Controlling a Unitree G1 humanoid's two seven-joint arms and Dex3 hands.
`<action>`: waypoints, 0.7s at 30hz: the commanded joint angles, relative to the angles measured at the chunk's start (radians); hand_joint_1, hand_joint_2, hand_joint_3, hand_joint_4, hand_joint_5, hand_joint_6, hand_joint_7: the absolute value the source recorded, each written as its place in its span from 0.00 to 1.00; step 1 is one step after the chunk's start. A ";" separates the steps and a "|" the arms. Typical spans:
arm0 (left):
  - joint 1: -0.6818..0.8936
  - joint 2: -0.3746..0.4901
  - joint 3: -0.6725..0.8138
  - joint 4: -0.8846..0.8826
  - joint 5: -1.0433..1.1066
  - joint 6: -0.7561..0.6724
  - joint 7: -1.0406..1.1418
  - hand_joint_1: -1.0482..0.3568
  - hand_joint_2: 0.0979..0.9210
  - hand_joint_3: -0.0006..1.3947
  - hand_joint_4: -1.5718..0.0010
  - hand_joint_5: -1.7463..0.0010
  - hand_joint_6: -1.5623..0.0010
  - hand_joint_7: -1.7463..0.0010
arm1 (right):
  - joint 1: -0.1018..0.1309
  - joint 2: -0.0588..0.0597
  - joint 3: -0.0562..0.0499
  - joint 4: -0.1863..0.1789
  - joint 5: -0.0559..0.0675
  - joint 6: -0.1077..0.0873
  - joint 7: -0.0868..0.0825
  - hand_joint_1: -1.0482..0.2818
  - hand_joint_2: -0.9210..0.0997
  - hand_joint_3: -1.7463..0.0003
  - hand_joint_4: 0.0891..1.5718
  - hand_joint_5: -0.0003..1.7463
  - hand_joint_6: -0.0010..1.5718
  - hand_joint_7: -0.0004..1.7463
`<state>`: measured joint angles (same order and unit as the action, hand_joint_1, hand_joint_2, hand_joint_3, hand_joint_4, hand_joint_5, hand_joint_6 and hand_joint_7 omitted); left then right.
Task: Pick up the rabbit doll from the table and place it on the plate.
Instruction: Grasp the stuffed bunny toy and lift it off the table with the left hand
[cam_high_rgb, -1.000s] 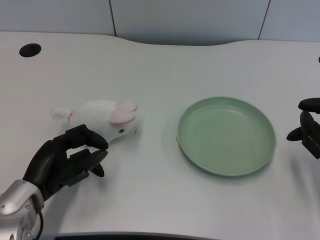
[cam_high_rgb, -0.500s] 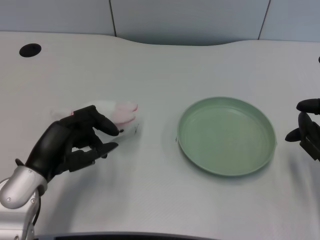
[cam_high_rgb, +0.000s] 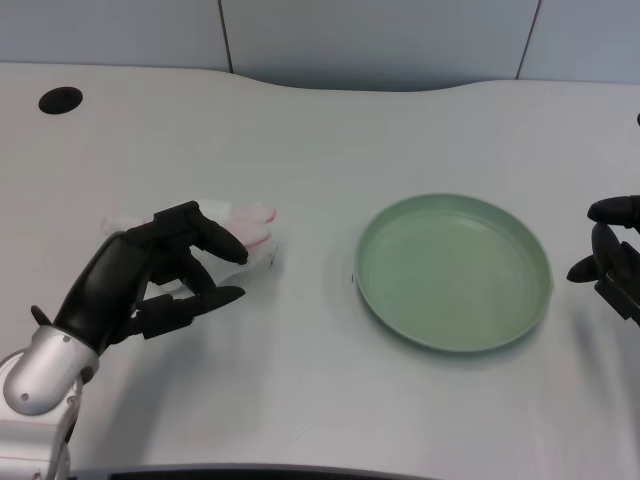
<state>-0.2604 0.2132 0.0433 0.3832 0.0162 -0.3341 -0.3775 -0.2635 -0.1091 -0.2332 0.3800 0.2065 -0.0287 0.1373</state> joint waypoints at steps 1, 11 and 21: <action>-0.112 0.189 -0.104 -0.041 0.407 -0.091 0.198 0.32 1.00 0.03 0.86 0.41 0.83 0.54 | 0.026 -0.002 0.004 -0.008 -0.011 -0.032 -0.003 0.55 0.00 0.63 0.22 1.00 0.15 0.93; -0.193 0.292 -0.200 -0.016 0.641 -0.131 0.355 0.21 1.00 0.02 1.00 0.79 0.88 0.95 | 0.034 0.000 0.011 -0.008 -0.020 -0.048 -0.006 0.56 0.00 0.63 0.22 1.00 0.16 0.92; -0.330 0.328 -0.258 0.029 0.663 -0.051 0.219 0.15 1.00 0.04 1.00 0.91 0.94 0.96 | 0.038 0.006 0.015 -0.011 -0.023 -0.050 -0.012 0.56 0.00 0.64 0.21 1.00 0.16 0.91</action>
<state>-0.5143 0.5004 -0.2017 0.3917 0.6629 -0.4241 -0.0996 -0.2328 -0.1051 -0.2209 0.3786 0.1879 -0.0690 0.1314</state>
